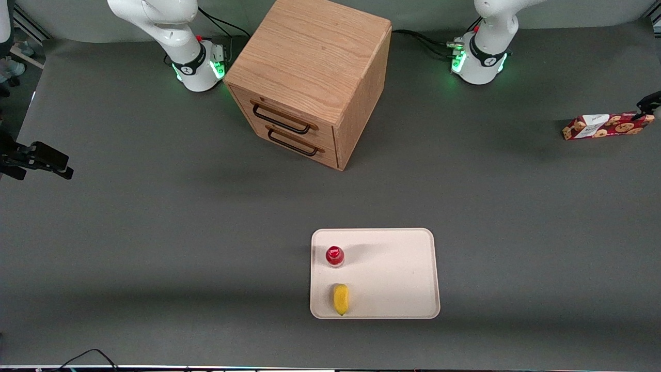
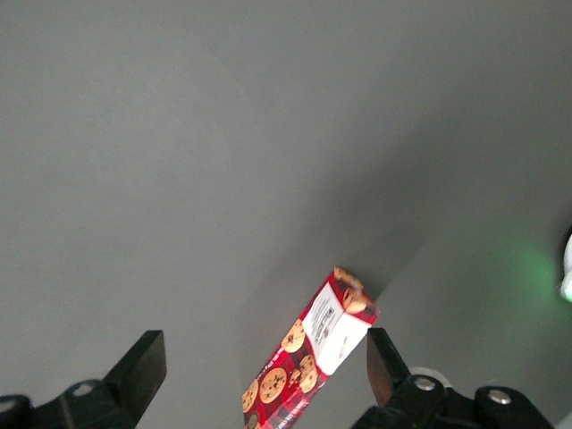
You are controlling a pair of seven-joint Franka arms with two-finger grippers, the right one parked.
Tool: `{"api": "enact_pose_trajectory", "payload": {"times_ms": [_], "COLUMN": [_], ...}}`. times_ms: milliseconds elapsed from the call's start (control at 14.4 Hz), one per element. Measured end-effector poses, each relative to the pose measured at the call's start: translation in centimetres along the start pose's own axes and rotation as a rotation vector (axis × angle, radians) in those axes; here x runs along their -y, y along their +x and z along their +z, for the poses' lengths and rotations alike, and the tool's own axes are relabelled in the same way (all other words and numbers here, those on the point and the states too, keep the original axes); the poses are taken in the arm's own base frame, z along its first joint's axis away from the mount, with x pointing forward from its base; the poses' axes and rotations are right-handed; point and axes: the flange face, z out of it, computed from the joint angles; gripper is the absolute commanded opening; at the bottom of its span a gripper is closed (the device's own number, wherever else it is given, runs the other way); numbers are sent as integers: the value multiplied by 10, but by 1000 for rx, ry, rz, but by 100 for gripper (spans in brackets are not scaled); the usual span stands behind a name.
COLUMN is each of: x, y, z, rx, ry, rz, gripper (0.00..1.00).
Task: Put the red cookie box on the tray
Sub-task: 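Lower the open left gripper over the red tartan cookie box, then close the left gripper on the end of the cookie box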
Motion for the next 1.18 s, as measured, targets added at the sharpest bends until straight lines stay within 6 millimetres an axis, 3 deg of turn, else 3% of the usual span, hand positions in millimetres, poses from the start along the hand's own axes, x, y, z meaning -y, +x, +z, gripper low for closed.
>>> {"api": "enact_pose_trajectory", "payload": {"times_ms": [138, 277, 485, 692, 900, 1177], "x": [-6, -16, -34, -45, -39, -34], "y": [-58, -104, -144, -150, -148, -147], "z": [42, 75, 115, 157, 191, 224], "rx": [-29, -47, -56, -38, 2, 43], "ry": [19, 36, 73, 92, 87, 78], "rz": [73, 140, 227, 292, 340, 372], "gripper": [100, 100, 100, 100, 100, 100]}}
